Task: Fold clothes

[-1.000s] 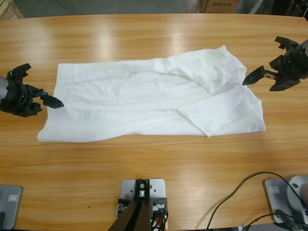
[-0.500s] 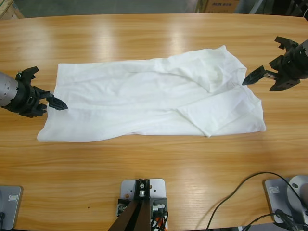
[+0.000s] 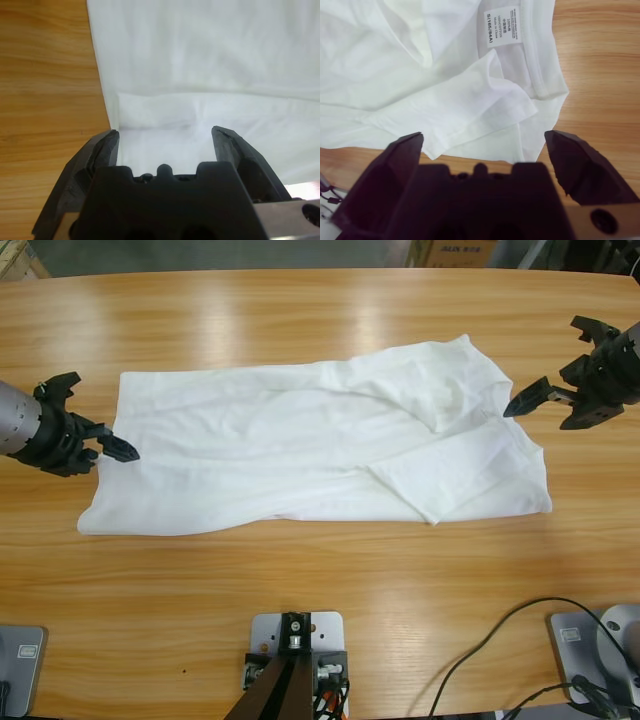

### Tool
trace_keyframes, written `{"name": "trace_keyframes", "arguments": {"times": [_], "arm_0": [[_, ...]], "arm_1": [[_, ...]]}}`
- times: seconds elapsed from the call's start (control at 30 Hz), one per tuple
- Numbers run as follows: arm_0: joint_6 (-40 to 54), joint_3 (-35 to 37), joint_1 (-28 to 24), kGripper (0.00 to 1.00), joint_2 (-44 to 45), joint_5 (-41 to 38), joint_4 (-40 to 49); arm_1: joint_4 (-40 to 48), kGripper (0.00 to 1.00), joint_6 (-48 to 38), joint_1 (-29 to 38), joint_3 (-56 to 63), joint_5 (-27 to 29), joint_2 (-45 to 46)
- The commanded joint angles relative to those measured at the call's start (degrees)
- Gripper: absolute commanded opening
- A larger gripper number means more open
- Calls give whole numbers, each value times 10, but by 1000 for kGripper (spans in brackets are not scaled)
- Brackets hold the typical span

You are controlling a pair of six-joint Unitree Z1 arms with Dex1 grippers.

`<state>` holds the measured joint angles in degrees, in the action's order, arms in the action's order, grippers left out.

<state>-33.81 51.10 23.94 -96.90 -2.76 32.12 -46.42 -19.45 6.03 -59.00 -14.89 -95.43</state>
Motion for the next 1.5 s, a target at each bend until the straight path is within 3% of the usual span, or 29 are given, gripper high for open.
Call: {"name": "trace_keyframes", "arguments": {"times": [0.03, 0.2, 0.27, 0.43, 0.5, 0.53, 1.07, 1.1, 1.13, 1.17, 1.2, 1.23, 1.37, 1.5], "arm_0": [[8, 6, -1, 724, -45, 7, -6], [8, 6, -1, 709, -48, 7, -6], [8, 8, -1, 534, -48, 7, -6], [8, 8, -1, 313, -48, 14, -6], [8, 8, -1, 45, -50, 20, -6], [8, 8, -1, 0, -50, 23, -6], [15, 1, -18, 0, -18, 32, 1], [14, -6, -18, 82, -4, 32, 1], [10, -14, -18, 355, 4, 31, 1], [7, -24, -18, 542, 10, 30, 0], [3, -34, -18, 662, 16, 27, -1], [-2, -41, -17, 712, 26, 23, -1], [-48, -74, -12, 756, 77, 14, -1], [-93, -101, 18, 757, 102, 6, -1]], "arm_1": [[0, 1000, 6, 7, 5, 2, -17], [0, 1000, 6, 7, 5, 1, -17], [0, 1000, 6, 7, 5, 1, -17], [0, 852, 7, 7, 6, 0, -16], [0, 823, 7, 7, 6, 0, -16], [0, 816, 7, 7, 6, 0, -16], [0, 828, 8, 7, 7, 0, -5], [0, 862, 8, 7, 7, 0, -2], [0, 945, 8, 7, 7, 0, 2], [-1, 980, 8, 7, 7, 0, 4], [-1, 991, 8, 7, 8, -1, 5], [-1, 1000, 8, 7, 8, -1, 5], [-2, 1000, 8, 7, 9, -4, 11], [-2, 1000, 8, 7, 10, -8, 18]]}}
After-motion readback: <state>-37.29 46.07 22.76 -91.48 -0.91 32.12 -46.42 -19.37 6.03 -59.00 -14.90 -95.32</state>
